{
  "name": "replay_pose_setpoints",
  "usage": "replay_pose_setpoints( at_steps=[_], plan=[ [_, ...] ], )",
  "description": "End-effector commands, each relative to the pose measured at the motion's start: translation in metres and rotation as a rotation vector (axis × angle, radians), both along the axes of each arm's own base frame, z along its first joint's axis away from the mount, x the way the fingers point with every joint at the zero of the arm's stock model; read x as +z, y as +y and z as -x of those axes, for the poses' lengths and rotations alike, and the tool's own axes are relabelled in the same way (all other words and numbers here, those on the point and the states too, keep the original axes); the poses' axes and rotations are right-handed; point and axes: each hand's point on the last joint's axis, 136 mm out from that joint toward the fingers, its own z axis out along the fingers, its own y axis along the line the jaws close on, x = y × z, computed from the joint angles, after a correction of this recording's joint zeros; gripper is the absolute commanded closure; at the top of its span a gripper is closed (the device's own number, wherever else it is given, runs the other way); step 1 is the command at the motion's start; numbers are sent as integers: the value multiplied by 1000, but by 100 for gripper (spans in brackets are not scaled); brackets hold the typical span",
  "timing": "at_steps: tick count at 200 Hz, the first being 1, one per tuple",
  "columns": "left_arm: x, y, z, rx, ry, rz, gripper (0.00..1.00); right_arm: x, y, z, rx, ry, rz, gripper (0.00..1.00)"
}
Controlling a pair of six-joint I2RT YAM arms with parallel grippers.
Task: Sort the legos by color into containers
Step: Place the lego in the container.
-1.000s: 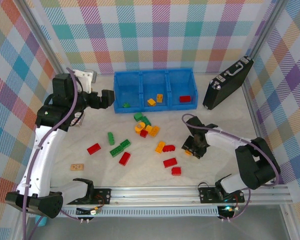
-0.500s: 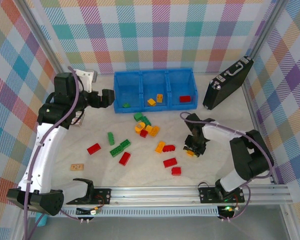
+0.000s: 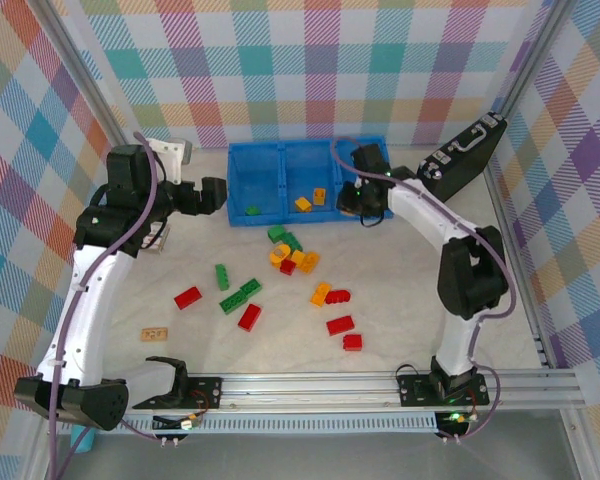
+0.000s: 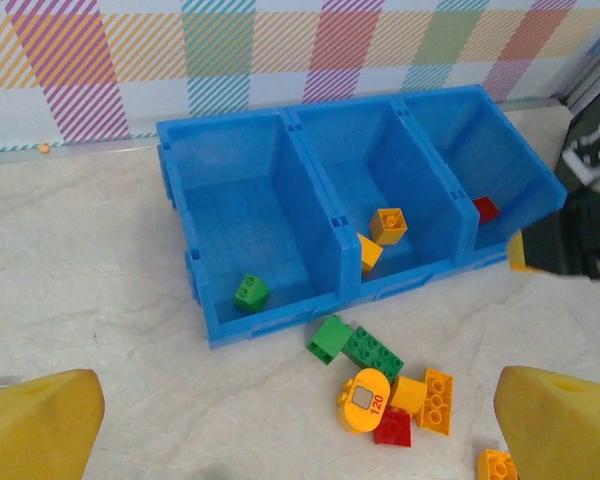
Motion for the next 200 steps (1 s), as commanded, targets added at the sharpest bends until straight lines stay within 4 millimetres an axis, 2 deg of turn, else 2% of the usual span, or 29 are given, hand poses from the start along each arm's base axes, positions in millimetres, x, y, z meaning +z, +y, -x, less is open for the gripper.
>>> replay_pose_setpoints(
  at_steps=[1, 28, 74, 97, 124, 153, 200],
  plan=[
    [-2, 5, -5, 15, 3, -9, 0, 9, 18, -28, 135, -97, 23, 67],
    [-5, 7, -8, 20, 13, -10, 0, 16, 35, -58, 202, -173, 28, 67],
    [-10, 8, -13, 24, 30, -7, 0, 16, 61, -87, 302, -273, 57, 67],
    [-15, 9, -16, 27, 45, -7, 0, 2, 76, -93, 373, -294, 98, 66],
    [-18, 12, -18, 35, 52, -6, 0, -27, 91, -93, 469, -286, 186, 66],
    [-20, 15, -21, 42, 61, -7, 0, -49, 96, -95, 507, -259, 222, 65],
    [-21, 14, -21, 40, 64, 0, 0, -69, 98, -94, 532, -241, 263, 60]
  ],
)
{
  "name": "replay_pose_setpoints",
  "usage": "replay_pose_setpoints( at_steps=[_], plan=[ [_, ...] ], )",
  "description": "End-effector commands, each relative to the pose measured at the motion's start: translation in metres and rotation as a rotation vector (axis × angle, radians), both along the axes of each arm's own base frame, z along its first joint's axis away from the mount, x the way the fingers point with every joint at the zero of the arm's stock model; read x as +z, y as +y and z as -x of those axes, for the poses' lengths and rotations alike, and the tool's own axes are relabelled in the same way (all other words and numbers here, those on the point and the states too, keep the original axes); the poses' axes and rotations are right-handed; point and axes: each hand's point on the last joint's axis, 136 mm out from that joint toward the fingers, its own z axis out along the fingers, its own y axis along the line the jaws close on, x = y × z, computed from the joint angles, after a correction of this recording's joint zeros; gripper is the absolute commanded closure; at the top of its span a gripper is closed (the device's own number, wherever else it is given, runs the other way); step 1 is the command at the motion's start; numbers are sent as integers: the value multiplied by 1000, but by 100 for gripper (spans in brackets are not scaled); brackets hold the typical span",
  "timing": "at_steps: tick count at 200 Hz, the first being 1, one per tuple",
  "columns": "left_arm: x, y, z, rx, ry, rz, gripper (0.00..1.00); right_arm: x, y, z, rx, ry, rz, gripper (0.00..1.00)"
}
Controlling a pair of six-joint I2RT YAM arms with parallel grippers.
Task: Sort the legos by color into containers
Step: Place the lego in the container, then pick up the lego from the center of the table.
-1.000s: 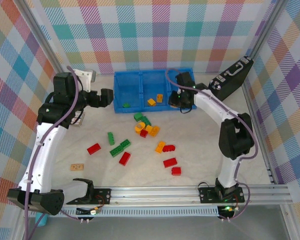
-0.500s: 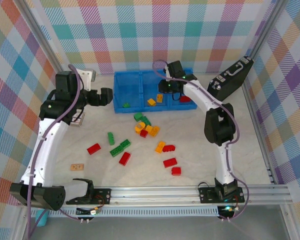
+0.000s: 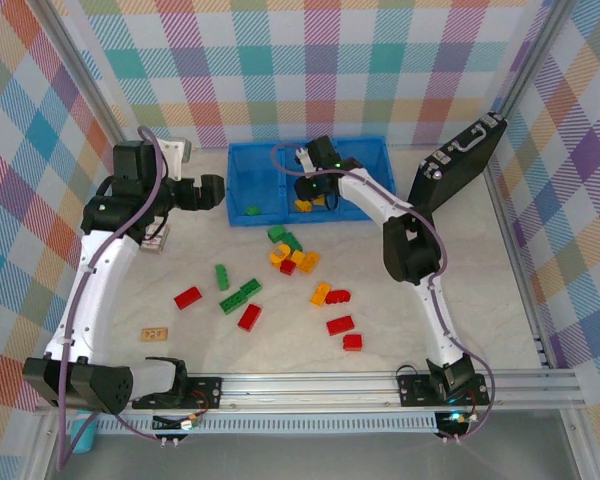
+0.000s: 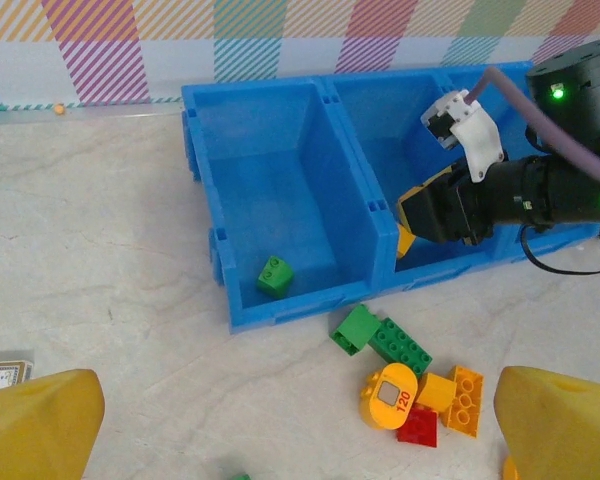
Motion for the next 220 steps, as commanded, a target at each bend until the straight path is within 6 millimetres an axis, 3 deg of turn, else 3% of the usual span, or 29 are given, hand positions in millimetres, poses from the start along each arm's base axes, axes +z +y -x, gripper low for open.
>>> replay_pose_setpoints(
  at_steps=[1, 34, 61, 104, 136, 160, 188, 198, 220],
  plan=[
    [4, 2, -1, -1, -9, 9, 0, -10, -2, -3, 19, 0, 41, 60],
    [9, 3, 2, 2, -23, 10, 0, -18, -1, 0, 10, 36, 41, 53],
    [13, 4, 5, 0, -37, 11, 0, -10, -1, 2, 9, 32, 36, 52],
    [24, 3, 12, -4, -69, 21, 0, 41, 4, 10, 12, -28, -11, 51],
    [32, 3, 18, -5, -95, 25, 0, 76, 4, 35, 23, -52, -23, 48],
    [36, 2, 21, -12, -107, 33, 0, 92, -5, 68, 40, -67, -23, 45],
    [40, 0, 24, -20, -118, 40, 0, 104, -16, 126, 195, -115, -10, 36],
    [41, 0, 24, -22, -119, 44, 0, 103, -20, 150, 285, -111, -13, 33],
    [43, 0, 24, -19, -119, 51, 0, 91, -23, 224, 573, -46, 8, 28]
  ],
)
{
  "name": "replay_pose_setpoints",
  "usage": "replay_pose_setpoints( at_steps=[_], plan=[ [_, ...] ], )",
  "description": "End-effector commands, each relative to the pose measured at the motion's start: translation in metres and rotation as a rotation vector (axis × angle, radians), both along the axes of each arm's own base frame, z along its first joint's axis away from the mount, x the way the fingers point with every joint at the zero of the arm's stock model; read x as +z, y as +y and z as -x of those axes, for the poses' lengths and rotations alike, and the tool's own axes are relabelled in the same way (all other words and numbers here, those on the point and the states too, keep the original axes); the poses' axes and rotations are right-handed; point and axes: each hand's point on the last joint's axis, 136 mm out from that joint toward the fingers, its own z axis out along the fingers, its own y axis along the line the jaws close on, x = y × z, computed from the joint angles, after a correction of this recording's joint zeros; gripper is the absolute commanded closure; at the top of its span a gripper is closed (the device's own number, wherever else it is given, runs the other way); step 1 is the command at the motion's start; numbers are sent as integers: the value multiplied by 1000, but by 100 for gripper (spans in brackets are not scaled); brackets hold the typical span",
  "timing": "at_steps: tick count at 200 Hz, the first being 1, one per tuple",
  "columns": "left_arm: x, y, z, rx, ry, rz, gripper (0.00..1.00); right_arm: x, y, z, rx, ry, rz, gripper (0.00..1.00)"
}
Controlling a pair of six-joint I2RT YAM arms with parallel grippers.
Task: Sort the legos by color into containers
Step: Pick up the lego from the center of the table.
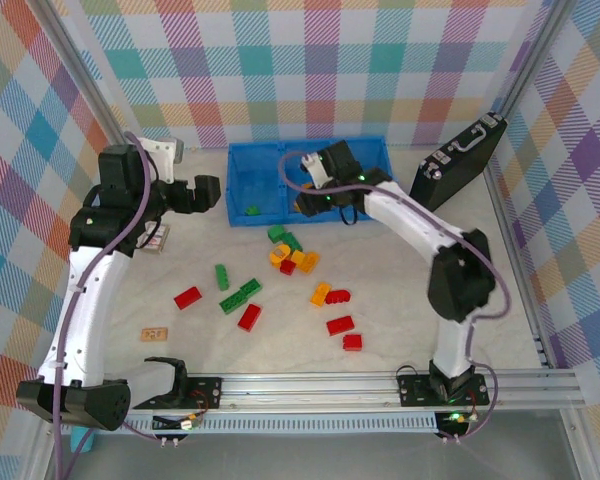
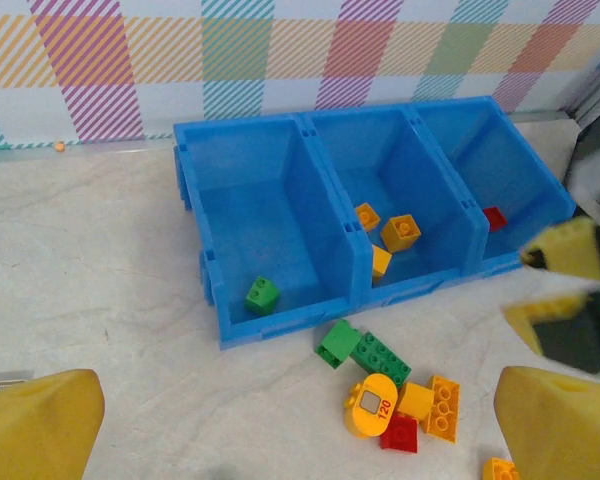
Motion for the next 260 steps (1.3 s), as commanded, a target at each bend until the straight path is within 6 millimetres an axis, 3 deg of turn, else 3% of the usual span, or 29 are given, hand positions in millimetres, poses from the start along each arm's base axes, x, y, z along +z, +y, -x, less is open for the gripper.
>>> replay_pose_setpoints(
  at_steps=[1, 18, 32, 55, 83, 116, 260],
  plan=[
    [15, 1, 5, -3, -38, 27, 0, -18, 3, 69, 330, 33, 44, 28],
    [17, 0, 6, -7, -42, 29, 0, -21, -7, 110, 472, -60, 98, 25],
    [18, 1, 7, -5, -47, 29, 0, -16, -18, 130, 539, -127, 107, 21],
    [17, 1, 6, 1, -46, 29, 0, -18, -36, 155, 634, -158, 173, 18],
    [12, -1, 2, -7, -24, 32, 0, -44, -55, 171, 738, -140, 335, 16],
    [12, 1, 2, 2, -26, 26, 0, -81, -68, 168, 810, -179, 485, 17],
    [-5, 1, -9, 7, 24, 15, 0, -146, -46, 149, 846, -60, 512, 16]
  ],
)
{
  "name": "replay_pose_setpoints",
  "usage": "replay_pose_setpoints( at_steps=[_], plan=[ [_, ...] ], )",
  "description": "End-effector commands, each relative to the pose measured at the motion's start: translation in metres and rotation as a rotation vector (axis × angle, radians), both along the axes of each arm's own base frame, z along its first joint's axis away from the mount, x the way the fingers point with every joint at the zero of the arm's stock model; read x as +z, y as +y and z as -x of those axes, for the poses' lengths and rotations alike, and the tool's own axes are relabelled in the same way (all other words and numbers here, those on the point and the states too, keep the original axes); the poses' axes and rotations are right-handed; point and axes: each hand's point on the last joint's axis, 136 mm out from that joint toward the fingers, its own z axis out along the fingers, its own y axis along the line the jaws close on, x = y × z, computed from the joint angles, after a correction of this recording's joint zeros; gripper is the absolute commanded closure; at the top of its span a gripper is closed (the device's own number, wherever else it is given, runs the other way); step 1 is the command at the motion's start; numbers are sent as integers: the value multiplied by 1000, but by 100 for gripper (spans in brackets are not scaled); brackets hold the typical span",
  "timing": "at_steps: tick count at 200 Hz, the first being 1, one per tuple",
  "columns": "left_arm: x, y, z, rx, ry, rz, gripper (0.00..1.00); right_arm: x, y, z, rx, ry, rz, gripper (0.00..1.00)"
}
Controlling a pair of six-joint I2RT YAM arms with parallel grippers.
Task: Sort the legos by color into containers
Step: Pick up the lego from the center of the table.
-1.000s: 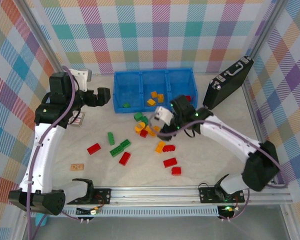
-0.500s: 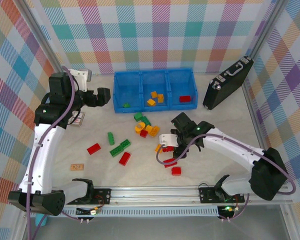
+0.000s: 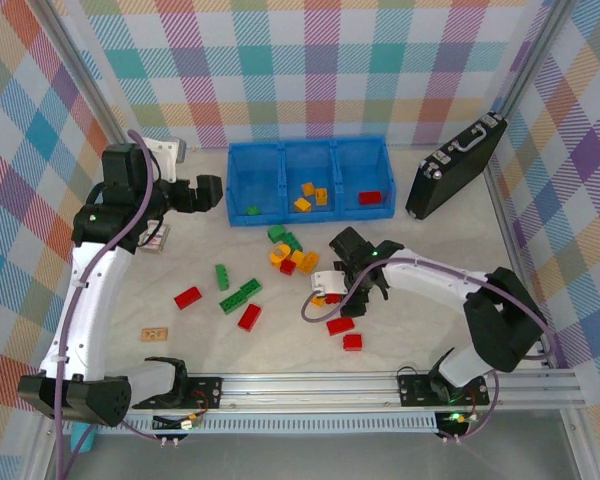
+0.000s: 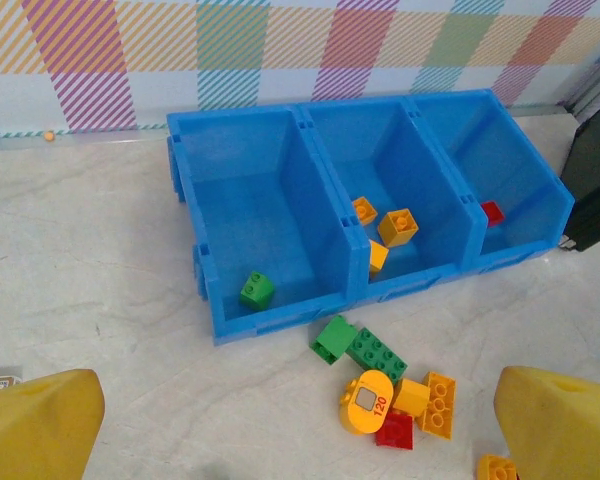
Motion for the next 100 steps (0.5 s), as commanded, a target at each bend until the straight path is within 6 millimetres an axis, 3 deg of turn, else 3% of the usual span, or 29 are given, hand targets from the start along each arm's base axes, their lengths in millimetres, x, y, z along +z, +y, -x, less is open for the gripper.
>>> replay_pose_setpoints(
  at_steps=[1, 60, 100],
  plan=[
    [1, 4, -4, 13, 0, 5, 0, -1, 13, -3, 17, 11, -26, 16],
    [-7, 4, -10, 15, 24, 4, 0, -20, 18, -4, 10, 70, -2, 25],
    [-9, 5, -12, 17, 31, 3, 0, -30, 17, -3, 11, 97, 20, 43]
  ],
)
